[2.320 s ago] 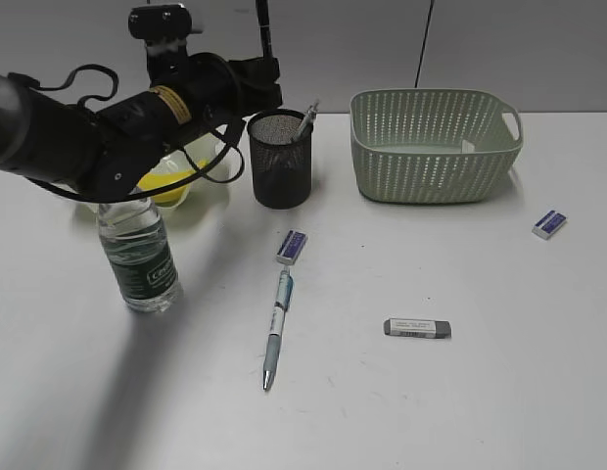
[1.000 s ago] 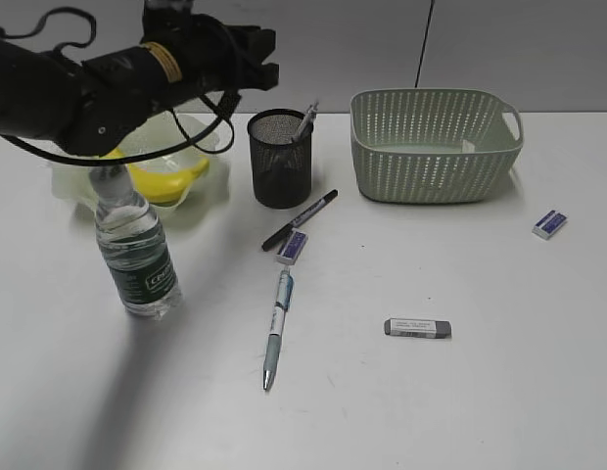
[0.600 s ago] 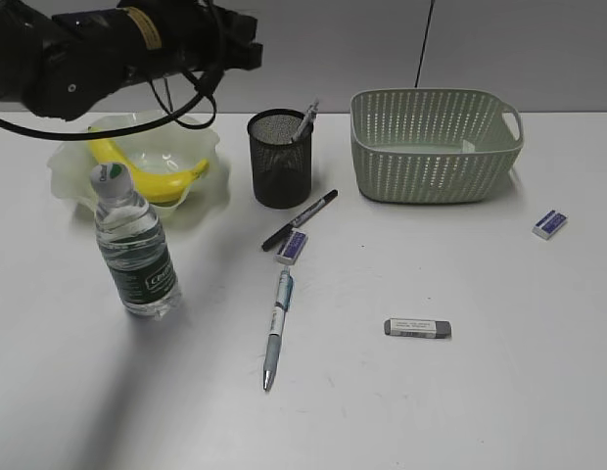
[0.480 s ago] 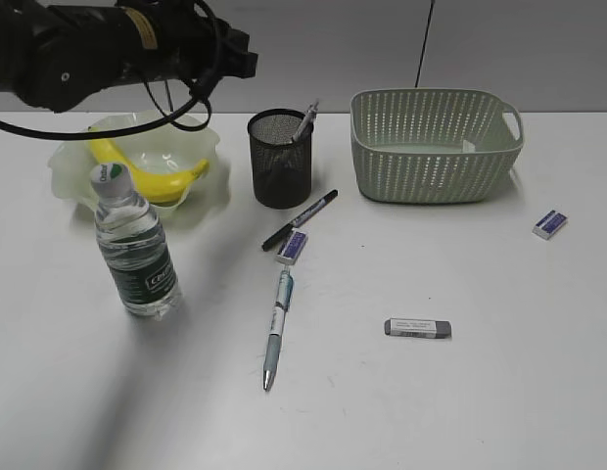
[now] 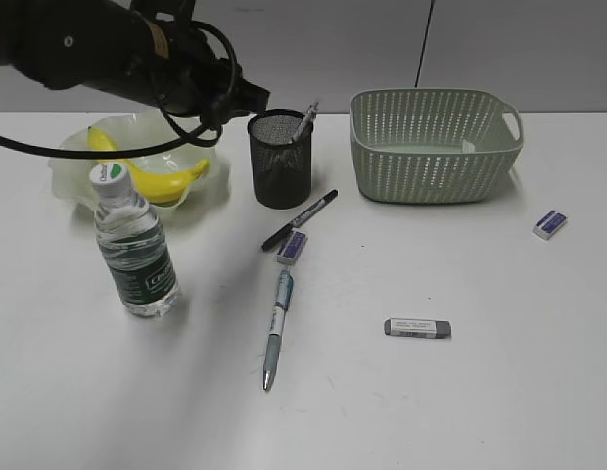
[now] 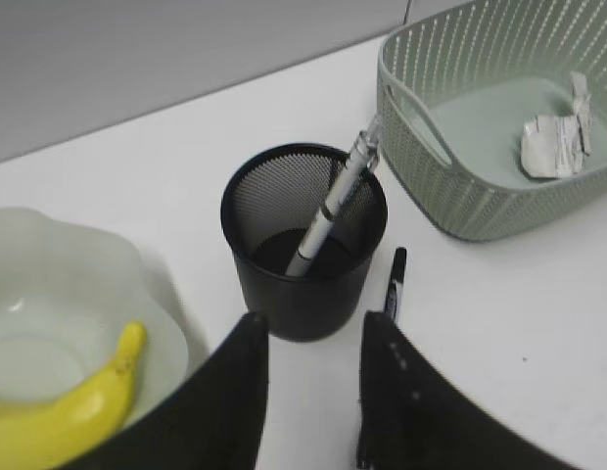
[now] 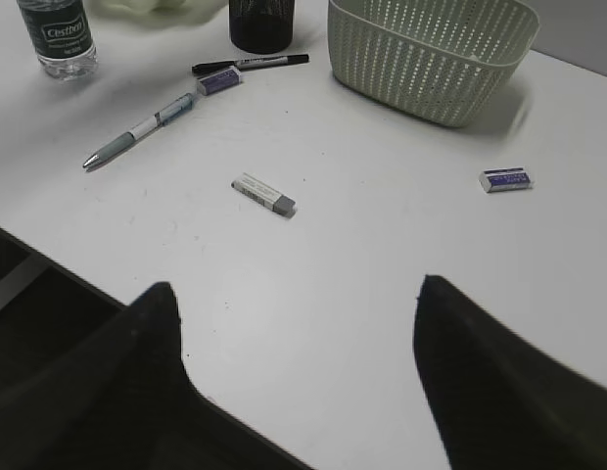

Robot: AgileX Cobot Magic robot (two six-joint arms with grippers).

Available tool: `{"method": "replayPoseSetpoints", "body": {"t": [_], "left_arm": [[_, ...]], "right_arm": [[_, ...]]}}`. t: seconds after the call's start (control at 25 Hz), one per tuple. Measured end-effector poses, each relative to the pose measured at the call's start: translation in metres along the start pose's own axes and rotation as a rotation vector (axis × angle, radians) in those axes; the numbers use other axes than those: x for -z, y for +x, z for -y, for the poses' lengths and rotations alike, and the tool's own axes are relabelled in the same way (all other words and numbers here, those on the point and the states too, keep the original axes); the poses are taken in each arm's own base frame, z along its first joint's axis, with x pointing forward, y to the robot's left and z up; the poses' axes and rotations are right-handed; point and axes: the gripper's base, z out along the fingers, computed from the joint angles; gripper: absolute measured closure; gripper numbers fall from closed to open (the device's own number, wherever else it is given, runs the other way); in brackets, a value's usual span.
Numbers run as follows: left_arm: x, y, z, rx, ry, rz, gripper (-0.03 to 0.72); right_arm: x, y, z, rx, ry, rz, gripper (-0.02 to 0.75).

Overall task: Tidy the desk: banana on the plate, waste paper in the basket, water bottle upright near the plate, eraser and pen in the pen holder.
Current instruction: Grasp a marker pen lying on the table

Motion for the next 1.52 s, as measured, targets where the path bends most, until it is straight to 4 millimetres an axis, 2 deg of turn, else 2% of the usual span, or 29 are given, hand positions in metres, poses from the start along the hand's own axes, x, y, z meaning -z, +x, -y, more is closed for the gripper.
{"method": "replayPoseSetpoints", "body": {"t": [0.12, 0.36, 0.48, 0.76, 0.96, 1.16, 1.4, 1.52], "left_arm": [[0.004, 0.000, 0.007, 0.026, 0.000, -0.065, 0.430], [0.016, -0.019, 0.020, 0.082, 0.015, -0.138, 0.341], [0.017, -0.022, 0.023, 0.145, 0.025, -0.225, 0.319], [-0.002, -0.006, 0.032, 0.260, 0.062, -0.432, 0.312], [-0.012, -0.005, 0.040, 0.334, 0.109, -0.491, 0.312], [-0.009, -0.002, 0.041, 0.333, 0.108, -0.548, 0.312], [-0.015, 0.020, 0.048, 0.303, 0.090, -0.728, 0.311], [-0.018, 0.024, 0.054, 0.290, 0.094, -0.744, 0.311]], "right_arm": [[0.000, 0.000, 0.000, 0.000, 0.000, 0.000, 0.155], [0.000, 0.000, 0.000, 0.000, 0.000, 0.000, 0.155], [0.000, 0.000, 0.000, 0.000, 0.000, 0.000, 0.155], [0.000, 0.000, 0.000, 0.000, 0.000, 0.000, 0.155], [0.000, 0.000, 0.000, 0.000, 0.000, 0.000, 0.155], [0.000, 0.000, 0.000, 0.000, 0.000, 0.000, 0.155], [0.000, 0.000, 0.000, 0.000, 0.000, 0.000, 0.155], [0.000, 0.000, 0.000, 0.000, 0.000, 0.000, 0.155]]}}
